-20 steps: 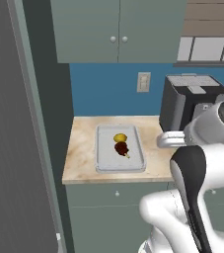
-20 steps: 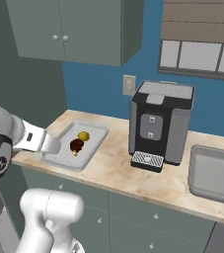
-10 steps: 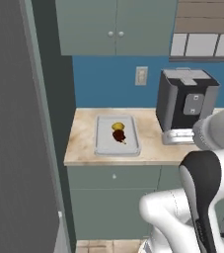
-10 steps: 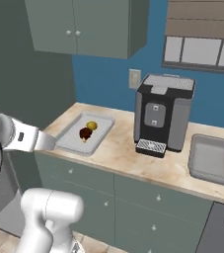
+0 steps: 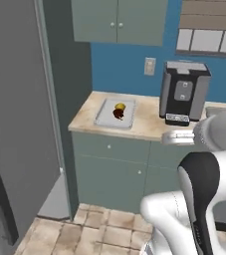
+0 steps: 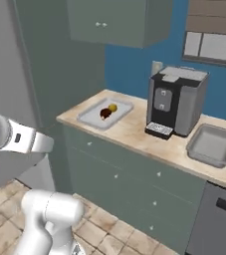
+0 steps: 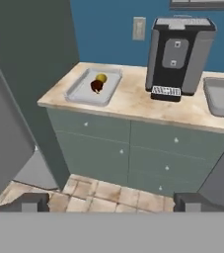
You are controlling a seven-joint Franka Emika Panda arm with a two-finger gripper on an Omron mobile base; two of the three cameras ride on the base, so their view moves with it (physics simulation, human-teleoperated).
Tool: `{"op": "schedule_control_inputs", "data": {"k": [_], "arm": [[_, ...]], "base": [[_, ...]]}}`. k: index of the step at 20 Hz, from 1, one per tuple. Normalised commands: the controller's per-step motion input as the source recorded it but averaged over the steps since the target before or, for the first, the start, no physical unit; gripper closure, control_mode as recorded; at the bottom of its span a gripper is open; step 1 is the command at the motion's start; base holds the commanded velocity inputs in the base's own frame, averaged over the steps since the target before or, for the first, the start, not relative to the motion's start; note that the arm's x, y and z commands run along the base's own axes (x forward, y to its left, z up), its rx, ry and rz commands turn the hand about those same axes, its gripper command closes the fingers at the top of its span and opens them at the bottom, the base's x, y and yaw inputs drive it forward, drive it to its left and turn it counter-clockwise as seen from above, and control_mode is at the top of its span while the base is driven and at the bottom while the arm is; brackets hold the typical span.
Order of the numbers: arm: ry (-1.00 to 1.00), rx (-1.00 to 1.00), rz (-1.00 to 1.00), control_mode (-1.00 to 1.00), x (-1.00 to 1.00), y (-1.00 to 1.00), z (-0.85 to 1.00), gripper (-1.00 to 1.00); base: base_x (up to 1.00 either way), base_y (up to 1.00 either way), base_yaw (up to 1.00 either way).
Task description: Place one lemon and one steak in each tupperware on the nearby counter, to pack two identical lunches.
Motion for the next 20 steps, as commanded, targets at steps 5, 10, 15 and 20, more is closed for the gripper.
{"op": "schedule_control_inputs", "data": {"k": [5, 10, 15, 20], "arm": [[0.00, 0.00, 0.00, 1.00, 0.00, 0.00, 0.00, -1.00], [0.00, 0.00, 0.00, 1.00, 0.00, 0.00, 0.00, -1.00], [0.00, 0.00, 0.00, 1.00, 0.00, 0.00, 0.00, -1.00], [0.00, 0.00, 0.00, 1.00, 0.00, 0.00, 0.00, -1.00]], "base": [[-0.71, -0.56, 0.71], [-0.75, -0.17, 0.69], [-0.44, 0.02, 0.76], [-0.14, 0.22, 0.74]]}}
